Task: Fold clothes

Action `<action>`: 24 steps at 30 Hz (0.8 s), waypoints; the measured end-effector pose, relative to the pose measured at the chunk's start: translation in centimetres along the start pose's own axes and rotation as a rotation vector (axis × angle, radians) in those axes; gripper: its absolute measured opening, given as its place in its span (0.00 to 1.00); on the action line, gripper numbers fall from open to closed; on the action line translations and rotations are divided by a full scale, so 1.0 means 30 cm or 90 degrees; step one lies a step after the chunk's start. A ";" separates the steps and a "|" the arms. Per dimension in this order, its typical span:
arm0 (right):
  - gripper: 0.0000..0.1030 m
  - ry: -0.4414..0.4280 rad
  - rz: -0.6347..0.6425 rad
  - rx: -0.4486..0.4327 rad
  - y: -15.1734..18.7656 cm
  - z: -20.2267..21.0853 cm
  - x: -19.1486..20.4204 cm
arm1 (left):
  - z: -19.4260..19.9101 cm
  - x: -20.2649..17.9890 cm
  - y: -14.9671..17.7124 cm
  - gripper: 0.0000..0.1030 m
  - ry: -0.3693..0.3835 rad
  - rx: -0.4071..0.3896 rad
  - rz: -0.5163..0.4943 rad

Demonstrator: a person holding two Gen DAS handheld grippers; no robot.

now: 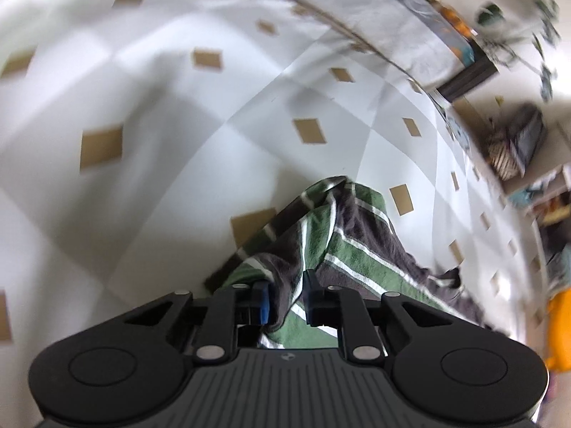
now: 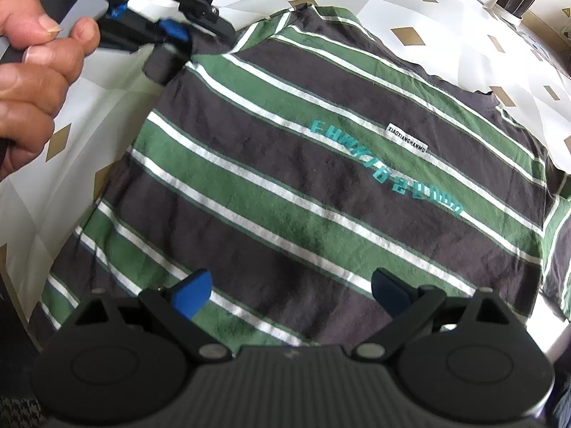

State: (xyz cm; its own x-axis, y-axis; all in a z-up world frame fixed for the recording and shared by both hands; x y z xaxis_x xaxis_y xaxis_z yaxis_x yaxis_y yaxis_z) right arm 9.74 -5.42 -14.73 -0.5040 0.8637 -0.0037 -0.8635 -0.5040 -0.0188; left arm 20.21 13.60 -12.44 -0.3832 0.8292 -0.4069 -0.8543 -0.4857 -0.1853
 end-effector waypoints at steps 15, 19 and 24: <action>0.93 0.009 0.000 0.010 0.018 -0.008 0.020 | -0.018 -0.304 0.157 0.14 -0.106 -0.029 -0.393; 0.93 0.018 -0.004 0.021 0.028 -0.021 0.009 | -0.077 -0.310 0.221 0.14 -0.072 0.058 -0.400; 0.93 0.023 -0.009 0.027 0.040 -0.027 -0.006 | -0.116 -0.274 0.267 0.14 -0.025 0.128 -0.346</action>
State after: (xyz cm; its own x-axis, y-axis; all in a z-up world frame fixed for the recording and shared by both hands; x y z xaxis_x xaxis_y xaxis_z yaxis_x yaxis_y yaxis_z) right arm 8.80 -6.18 -15.55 -0.4918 0.8698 -0.0401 -0.8707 -0.4912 0.0237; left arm 17.74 1.93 -13.70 0.1203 0.9564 -0.2663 -0.9805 0.0724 -0.1827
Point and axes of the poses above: each gripper's, at about its wrist camera, not at the fingertips, and z roughly against the way its jaws point, x to its left, y to its underside, the point moved 8 cm from there along -z, roughly the way its jaws point, and after that the axes turned 14 degrees about x, right-handed, at the moved point
